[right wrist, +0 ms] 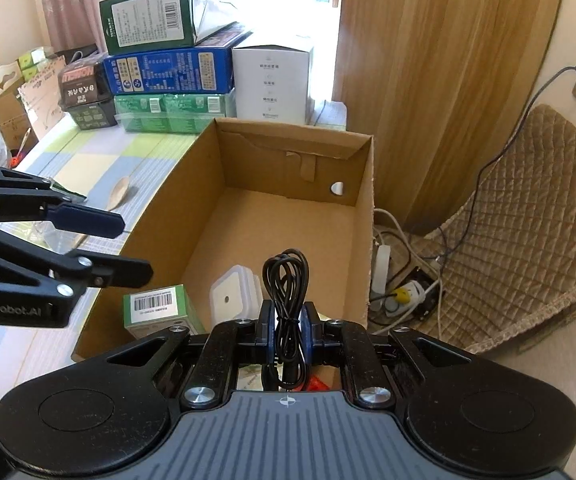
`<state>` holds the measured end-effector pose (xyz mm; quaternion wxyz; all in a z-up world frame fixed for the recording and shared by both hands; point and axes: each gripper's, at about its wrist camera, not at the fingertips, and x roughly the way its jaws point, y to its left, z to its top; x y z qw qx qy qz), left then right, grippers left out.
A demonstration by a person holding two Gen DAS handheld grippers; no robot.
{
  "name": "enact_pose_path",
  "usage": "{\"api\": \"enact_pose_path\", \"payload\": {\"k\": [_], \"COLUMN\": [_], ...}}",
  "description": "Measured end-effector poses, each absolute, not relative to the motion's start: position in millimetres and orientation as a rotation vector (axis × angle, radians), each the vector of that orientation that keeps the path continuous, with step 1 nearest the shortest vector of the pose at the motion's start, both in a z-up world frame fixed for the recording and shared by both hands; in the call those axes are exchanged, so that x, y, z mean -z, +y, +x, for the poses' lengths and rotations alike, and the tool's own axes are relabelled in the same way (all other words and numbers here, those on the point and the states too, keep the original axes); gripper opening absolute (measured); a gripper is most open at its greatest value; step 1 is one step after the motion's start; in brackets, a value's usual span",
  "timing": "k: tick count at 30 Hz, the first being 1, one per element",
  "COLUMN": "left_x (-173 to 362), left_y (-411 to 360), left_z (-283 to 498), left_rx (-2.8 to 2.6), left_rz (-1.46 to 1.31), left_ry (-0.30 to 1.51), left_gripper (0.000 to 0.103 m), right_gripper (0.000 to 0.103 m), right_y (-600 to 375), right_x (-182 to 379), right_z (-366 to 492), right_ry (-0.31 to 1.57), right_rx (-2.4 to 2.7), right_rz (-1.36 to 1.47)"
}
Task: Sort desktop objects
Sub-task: 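Carry the ointment box and cable to the cardboard box and release both, then move both tools back over the foil bag and plastic items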
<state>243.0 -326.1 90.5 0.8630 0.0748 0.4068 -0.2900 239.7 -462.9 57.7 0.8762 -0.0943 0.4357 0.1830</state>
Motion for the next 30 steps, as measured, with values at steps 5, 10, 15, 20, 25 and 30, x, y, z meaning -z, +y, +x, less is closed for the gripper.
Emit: {"api": "enact_pose_path", "payload": {"k": [5,10,15,20,25,30], "left_x": [-94,-97,-99,-100,-105,-113], "left_y": [-319,-314,-309,-302,-295,-286], "left_z": [242,240,238,234,224,215], "left_rx": [0.596,0.597,0.591,0.581,0.572,0.556], "left_rz": [0.176,0.181,0.188,0.184,0.195,0.201], "left_ry": [0.849,0.846,0.846,0.848,0.840,0.828], "left_gripper": [0.042,0.043,0.048,0.051,0.056,0.062], "right_gripper": [0.010,0.013,0.039,0.043,0.053,0.067], "right_y": [-459,-461,-462,-462,-456,-447], "right_x": [-58,-62,-66,-67,-70,-78], "right_z": [239,241,242,234,223,209], "right_ry": [0.905,0.894,0.896,0.897,0.888,0.866], "right_rx": [-0.387,-0.387,-0.377,-0.384,-0.392,-0.410], "right_rz": [-0.188,-0.124,-0.112,-0.111,-0.129,-0.143]}}
